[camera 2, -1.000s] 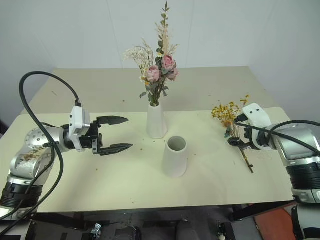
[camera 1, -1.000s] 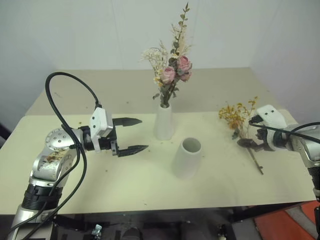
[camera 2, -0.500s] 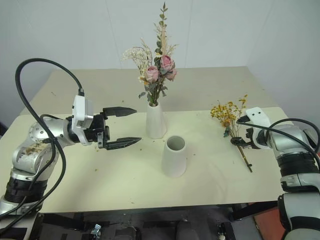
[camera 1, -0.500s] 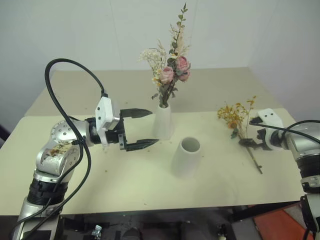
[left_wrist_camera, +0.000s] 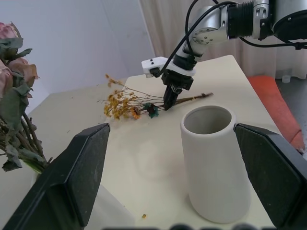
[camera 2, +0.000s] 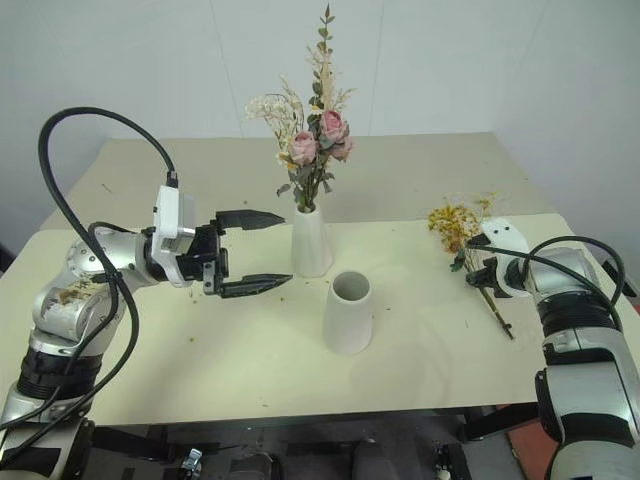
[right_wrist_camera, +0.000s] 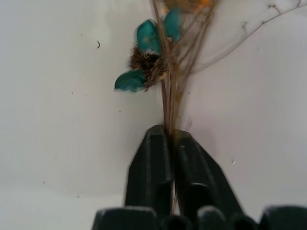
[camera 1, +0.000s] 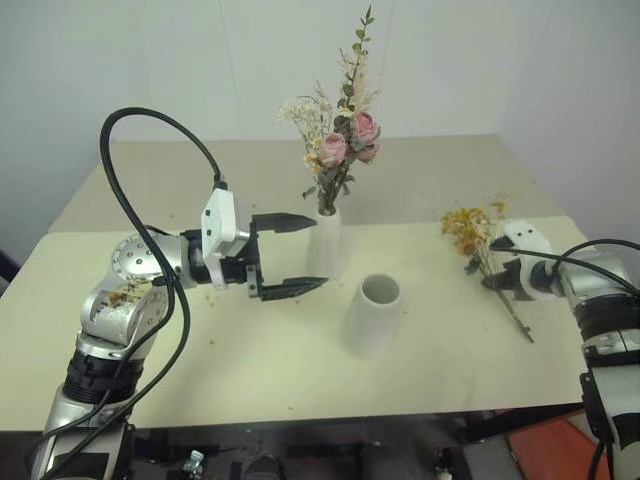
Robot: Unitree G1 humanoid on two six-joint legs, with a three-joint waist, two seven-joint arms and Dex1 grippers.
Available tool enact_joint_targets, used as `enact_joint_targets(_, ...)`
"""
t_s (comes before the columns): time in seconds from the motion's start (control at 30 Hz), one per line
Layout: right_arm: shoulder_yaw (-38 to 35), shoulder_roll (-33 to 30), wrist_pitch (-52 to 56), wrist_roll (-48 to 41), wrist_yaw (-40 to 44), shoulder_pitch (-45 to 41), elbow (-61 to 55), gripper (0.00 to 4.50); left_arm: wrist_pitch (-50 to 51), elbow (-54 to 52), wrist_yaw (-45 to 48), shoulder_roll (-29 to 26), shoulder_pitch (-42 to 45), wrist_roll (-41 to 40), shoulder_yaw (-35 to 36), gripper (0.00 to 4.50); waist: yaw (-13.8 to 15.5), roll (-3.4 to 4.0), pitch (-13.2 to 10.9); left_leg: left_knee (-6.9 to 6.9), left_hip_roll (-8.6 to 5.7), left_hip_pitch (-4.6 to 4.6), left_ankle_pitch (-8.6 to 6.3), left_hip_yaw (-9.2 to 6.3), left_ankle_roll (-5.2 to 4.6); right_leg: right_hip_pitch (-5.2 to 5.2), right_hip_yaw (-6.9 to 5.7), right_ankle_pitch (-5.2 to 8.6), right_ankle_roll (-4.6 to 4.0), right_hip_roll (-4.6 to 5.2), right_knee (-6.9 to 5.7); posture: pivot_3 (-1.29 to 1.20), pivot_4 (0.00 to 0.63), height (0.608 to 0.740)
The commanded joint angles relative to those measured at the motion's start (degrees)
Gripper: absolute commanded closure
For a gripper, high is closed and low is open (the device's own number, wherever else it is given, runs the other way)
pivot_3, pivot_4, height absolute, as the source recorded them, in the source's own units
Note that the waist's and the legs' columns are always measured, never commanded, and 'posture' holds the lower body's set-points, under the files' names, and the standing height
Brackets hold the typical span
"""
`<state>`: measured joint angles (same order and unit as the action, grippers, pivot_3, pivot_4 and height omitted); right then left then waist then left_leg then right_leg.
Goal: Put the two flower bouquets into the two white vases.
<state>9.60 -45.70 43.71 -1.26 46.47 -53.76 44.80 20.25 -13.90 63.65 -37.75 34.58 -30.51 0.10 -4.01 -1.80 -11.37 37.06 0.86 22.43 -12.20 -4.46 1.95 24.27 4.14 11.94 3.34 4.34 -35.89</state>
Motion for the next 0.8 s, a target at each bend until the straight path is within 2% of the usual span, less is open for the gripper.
enact_joint_targets(0.03,-0.7,-0.3,-1.9,1.2,0.1,-1.7,0.9,4.47,-0.5,-0.9,-0.4,-0.3,0.0,-0.1,0.8,0.0,0.0,0.0,0.0,0.0,0.0,0.0,0.0,0.0,0.0,0.0,0.0,0.0,0.0,0.0,0.0,0.0,0.15,0.74)
enact_joint_targets(0.1,-2.3,-0.1,-3.1,1.5,-2.9,-1.7,0.1,4.47,-0.4,-1.1,-0.7,-0.5,-0.3,-0.2,1.3,0.0,0.0,0.0,0.0,0.0,-0.01,0.0,0.0,0.0,0.0,0.0,0.0,0.0,0.0,0.01,0.0,0.0,0.15,0.74)
enact_joint_targets(0.17,-6.5,0.8,-7.1,1.1,-10.7,-1.3,-1.4,4.47,-0.4,-1.1,-0.7,-0.8,-0.7,-0.4,1.9,0.0,-0.1,0.0,0.0,0.0,0.0,0.0,0.0,0.0,0.0,0.0,0.01,-0.01,-0.02,0.0,-0.02,0.0,0.15,0.74)
enact_joint_targets(0.27,-15.5,3.0,-21.9,-0.5,-23.5,3.7,-9.7,4.47,-0.1,-1.3,-0.9,-1.1,-1.2,-1.3,2.9,0.0,0.1,0.01,0.0,-0.01,0.0,0.01,0.0,-0.02,0.0,0.04,0.0,-0.03,-0.05,-0.01,-0.08,0.0,0.15,0.74)
enact_joint_targets(0.33,-21.5,5.7,-33.7,-2.1,-29.3,8.9,-18.3,4.47,0.2,-1.3,-0.9,-1.1,-1.9,-2.0,3.5,0.0,0.1,0.01,0.0,-0.03,0.0,0.01,0.0,-0.02,0.0,0.06,0.01,-0.02,-0.03,-0.01,-0.09,0.0,0.15,0.74)
enact_joint_targets(0.37,-24.2,7.3,-35.4,-3.9,-30.6,10.5,-22.2,4.47,0.4,-1.3,-0.8,-1.1,-2.2,-2.4,3.6,0.0,0.1,0.01,0.0,-0.04,0.0,0.02,0.0,-0.02,0.0,0.04,0.0,-0.02,-0.03,0.0,-0.09,0.0,0.15,0.74)
enact_joint_targets(0.43,-31.5,11.5,-30.8,-14.9,-28.4,12.8,-32.3,4.47,0.3,-1.1,-0.5,-1.1,-3.0,-2.4,3.4,0.0,0.0,0.01,0.0,-0.04,-0.01,0.02,0.0,-0.01,0.0,0.05,0.04,-0.05,-0.08,0.01,-0.1,0.0,0.15,0.74)
enact_joint_targets(0.47,-34.9,13.6,-29.5,-22.9,-24.6,14.7,-37.9,4.47,0.3,-0.8,-0.4,-1.0,-3.2,-2.2,3.1,0.0,0.0,0.01,0.0,-0.04,-0.01,0.02,0.0,-0.01,0.0,0.05,0.05,-0.2,-0.31,0.01,-0.1,0.0,0.15,0.74)
enact_joint_targets(0.53,-39.2,17.6,-28.8,-35.6,-20.3,18.4,-48.5,4.47,0.0,-0.2,0.0,-0.8,-3.7,-1.9,2.5,0.0,0.1,0.01,0.0,-0.04,0.01,0.0,0.0,-0.05,0.0,0.01,0.01,-0.24,-0.38,0.0,-0.12,0.0,0.15,0.74)
enact_joint_targets(0.73,-38.2,20.4,-20.4,-56.2,-18.2,23.1,-64.9,4.47,0.3,1.7,0.9,0.5,-4.3,-2.9,2.4,0.0,0.4,0.02,0.0,0.04,0.02,-0.11,0.01,-0.06,-0.01,-0.13,-0.01,-0.23,-0.35,0.0,-0.11,0.0,0.15,0.74)
enact_joint_targets(0.8,-37.0,21.0,-19.8,-59.7,-17.8,24.1,-68.0,4.47,0.6,2.0,1.0,1.1,-4.4,-3.6,2.7,0.0,0.3,0.03,0.0,0.04,0.04,-0.18,0.01,-0.05,-0.01,-0.16,-0.01,-0.04,-0.04,-0.03,-0.13,0.0,0.15,0.74)
